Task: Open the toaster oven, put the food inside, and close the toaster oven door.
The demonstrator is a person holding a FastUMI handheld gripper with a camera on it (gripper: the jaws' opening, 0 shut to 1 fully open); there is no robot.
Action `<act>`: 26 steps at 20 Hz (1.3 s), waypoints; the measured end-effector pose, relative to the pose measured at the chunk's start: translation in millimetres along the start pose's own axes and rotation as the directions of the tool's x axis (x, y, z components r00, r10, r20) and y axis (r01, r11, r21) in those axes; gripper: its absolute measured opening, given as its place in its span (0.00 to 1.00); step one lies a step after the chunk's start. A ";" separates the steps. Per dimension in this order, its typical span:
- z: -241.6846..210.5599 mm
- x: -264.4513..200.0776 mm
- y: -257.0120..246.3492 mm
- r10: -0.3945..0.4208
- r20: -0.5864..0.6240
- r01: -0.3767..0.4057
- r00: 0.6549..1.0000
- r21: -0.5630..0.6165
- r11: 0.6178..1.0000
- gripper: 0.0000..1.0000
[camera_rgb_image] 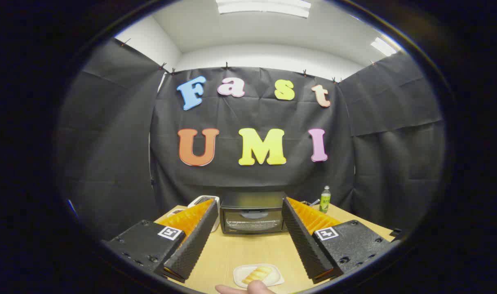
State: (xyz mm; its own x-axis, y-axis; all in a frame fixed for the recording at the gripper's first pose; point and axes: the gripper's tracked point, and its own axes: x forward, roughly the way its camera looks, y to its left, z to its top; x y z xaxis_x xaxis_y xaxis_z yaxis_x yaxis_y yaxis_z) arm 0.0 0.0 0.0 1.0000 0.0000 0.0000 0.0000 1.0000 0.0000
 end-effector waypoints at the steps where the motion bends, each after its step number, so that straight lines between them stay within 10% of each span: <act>1: -1.6 0.8 -0.5 -0.004 -0.002 0.004 1.000 -0.008 1.000 1.00; 26: -22.7 12.5 -20.5 -0.031 -0.059 0.031 0.998 -0.004 1.000 1.00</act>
State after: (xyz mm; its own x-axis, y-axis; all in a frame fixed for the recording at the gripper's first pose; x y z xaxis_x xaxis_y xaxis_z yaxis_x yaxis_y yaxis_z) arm 12.5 -20.5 -22.7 0.9978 -0.0312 -0.0592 0.0310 0.9995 -0.0038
